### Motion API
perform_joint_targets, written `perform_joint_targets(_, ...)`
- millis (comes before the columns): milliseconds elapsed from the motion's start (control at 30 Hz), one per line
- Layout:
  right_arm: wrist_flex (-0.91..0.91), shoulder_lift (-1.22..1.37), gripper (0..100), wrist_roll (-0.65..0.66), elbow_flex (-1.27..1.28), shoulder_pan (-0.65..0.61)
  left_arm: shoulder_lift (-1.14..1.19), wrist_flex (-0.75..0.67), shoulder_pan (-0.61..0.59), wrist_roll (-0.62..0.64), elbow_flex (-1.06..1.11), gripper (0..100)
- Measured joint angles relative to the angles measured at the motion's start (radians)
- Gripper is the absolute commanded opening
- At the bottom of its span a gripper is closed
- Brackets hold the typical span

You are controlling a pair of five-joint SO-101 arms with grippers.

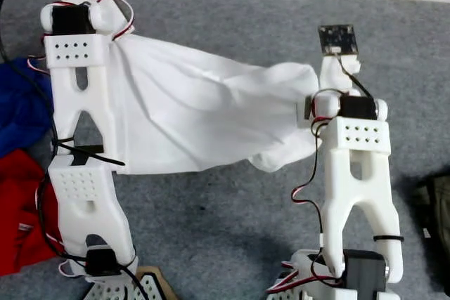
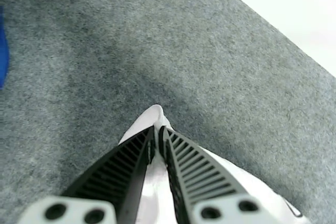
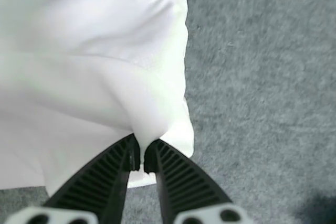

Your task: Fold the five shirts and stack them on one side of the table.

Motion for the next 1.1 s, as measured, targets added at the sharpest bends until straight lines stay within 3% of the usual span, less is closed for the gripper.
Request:
perform_joint_targets(633, -0.068, 0.049, 1.5, 0.006, -0.046, -0.029, 0.084, 0.0, -0.003, 0.0, -0.002, 1)
perform_joint_targets(767, -0.061, 0.061, 9.1, 0.006, -0.049, -0.029, 0.129, 0.0, -0.023, 0.0, -0.002, 1)
perform_joint_targets(1100, -0.044, 0.061, 10.5, -0.026, 0.02, -0.143, 0.14, 0.0, -0.029, 0.0, -0.002, 1)
